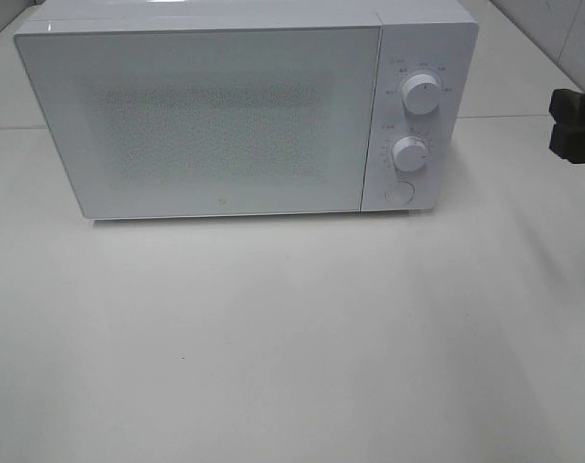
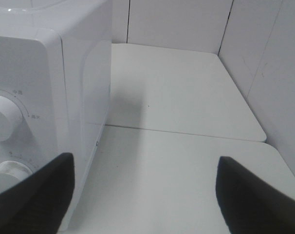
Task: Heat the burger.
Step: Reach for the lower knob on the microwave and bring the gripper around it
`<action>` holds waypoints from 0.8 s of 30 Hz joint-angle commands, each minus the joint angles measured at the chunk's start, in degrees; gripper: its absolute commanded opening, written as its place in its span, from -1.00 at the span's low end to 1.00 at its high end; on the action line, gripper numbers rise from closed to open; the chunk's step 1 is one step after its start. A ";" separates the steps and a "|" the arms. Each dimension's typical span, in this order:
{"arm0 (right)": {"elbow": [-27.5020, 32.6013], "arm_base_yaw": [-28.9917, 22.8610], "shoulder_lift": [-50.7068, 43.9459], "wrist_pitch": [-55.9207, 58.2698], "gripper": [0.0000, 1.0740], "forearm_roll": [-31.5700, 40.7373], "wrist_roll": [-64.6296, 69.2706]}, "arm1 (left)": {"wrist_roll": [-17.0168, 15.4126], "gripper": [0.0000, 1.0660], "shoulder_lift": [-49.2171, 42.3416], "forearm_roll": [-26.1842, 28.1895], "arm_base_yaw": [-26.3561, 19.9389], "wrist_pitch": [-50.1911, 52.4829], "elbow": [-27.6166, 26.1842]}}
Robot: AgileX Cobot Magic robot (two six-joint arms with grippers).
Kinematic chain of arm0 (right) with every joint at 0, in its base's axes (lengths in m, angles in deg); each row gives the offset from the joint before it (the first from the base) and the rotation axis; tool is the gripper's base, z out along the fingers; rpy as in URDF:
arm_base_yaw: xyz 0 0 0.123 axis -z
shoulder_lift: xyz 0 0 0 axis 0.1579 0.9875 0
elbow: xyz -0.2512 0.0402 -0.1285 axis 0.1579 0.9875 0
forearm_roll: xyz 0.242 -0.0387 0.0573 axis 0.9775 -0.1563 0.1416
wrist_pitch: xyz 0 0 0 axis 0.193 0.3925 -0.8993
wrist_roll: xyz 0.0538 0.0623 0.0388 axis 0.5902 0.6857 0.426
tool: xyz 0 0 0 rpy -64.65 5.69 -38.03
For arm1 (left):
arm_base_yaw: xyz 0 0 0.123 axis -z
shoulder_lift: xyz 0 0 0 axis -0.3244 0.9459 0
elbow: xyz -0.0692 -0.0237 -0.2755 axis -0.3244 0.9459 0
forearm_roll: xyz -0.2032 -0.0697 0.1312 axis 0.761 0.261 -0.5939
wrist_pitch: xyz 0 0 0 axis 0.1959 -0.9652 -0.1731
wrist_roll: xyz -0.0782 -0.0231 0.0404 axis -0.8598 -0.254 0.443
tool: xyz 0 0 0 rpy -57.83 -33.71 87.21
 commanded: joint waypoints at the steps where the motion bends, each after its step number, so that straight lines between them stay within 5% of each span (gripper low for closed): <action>1: 1.43 -6.13 0.11 -5.10 0.42 10.77 -10.94 | -0.34 0.53 -0.97 -0.06 -0.11 0.69 0.06; 10: 1.49 -21.26 0.11 -10.49 0.42 31.46 -24.18 | -0.34 0.53 -0.97 -0.06 -0.11 0.69 0.06; 24: 1.38 -34.26 7.91 -20.40 0.42 41.88 -26.59 | -0.34 0.53 -0.97 -0.06 -0.11 0.69 0.06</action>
